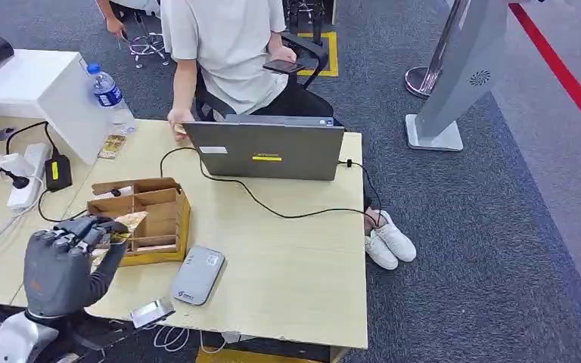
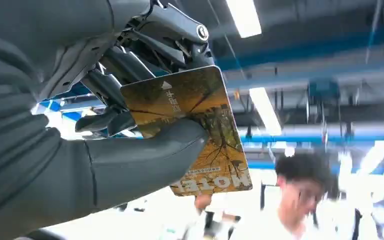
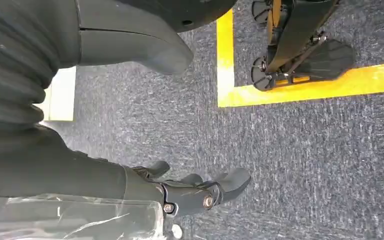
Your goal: Pass the card to the sensor for recognition and then transmit it.
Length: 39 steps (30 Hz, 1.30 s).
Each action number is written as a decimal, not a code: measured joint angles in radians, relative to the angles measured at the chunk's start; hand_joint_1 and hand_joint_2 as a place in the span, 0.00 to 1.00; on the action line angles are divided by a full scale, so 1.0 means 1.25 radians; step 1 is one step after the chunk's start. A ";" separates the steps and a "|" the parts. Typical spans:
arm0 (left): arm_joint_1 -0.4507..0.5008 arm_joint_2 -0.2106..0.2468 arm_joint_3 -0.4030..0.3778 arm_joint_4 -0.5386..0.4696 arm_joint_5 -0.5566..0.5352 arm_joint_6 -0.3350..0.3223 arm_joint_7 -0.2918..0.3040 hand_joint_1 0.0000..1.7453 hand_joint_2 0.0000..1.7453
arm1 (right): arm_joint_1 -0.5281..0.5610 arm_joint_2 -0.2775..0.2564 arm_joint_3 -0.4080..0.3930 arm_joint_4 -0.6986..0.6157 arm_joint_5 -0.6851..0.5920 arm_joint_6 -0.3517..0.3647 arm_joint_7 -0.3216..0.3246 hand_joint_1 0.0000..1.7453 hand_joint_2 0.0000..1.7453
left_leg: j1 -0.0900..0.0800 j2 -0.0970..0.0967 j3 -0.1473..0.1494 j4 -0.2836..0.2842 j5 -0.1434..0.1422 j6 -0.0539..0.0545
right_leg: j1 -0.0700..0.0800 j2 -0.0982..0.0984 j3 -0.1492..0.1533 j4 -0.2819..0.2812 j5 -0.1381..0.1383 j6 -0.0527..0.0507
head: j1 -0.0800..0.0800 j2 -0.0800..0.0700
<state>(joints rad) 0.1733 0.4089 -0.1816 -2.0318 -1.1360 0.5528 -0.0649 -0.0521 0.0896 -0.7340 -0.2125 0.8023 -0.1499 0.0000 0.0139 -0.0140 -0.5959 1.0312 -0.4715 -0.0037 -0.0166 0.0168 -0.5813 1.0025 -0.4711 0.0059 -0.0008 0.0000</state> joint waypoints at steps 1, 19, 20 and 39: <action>-0.023 0.000 0.005 -0.006 0.009 -0.004 -0.001 1.00 1.00 | 0.000 0.000 -0.001 0.000 0.010 0.001 0.000 0.00 1.00 | 0.000 -0.001 0.000 0.000 0.001 0.001 | 0.000 -0.001 0.000 0.000 0.000 0.000 | 0.000 0.000; -0.837 -0.128 -0.033 0.858 -0.235 -0.043 0.103 1.00 1.00 | -0.064 0.001 0.051 -0.001 0.144 0.054 0.066 0.00 1.00 | 0.000 0.000 -0.006 0.001 0.014 0.000 | 0.000 0.000 -0.005 0.001 0.014 0.000 | 0.000 0.000; -0.864 -0.136 -0.038 0.911 -0.235 -0.042 0.105 1.00 1.00 | -0.064 0.001 0.052 -0.001 0.145 0.054 0.066 0.00 1.00 | 0.000 0.001 -0.006 0.001 0.014 0.000 | 0.000 0.002 -0.005 0.001 0.015 0.000 | 0.001 0.000; -0.970 -0.163 -0.053 1.139 -0.203 -0.074 0.106 0.00 1.00 | -0.063 0.003 0.053 -0.001 0.144 0.053 0.065 0.00 1.00 | 0.000 0.002 -0.009 0.001 0.014 0.000 | 0.000 0.003 -0.008 0.001 0.014 0.000 | 0.000 0.000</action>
<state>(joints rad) -1.0386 0.2049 -0.2480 -0.6084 -1.3893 0.4596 0.0671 -0.1311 0.0934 -0.6676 -0.2132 0.9823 -0.0832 0.0809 0.0137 -0.0118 -0.6068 1.0319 -0.4544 -0.0041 -0.0170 0.0203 -0.5912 1.0033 -0.4534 0.0059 -0.0011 0.0000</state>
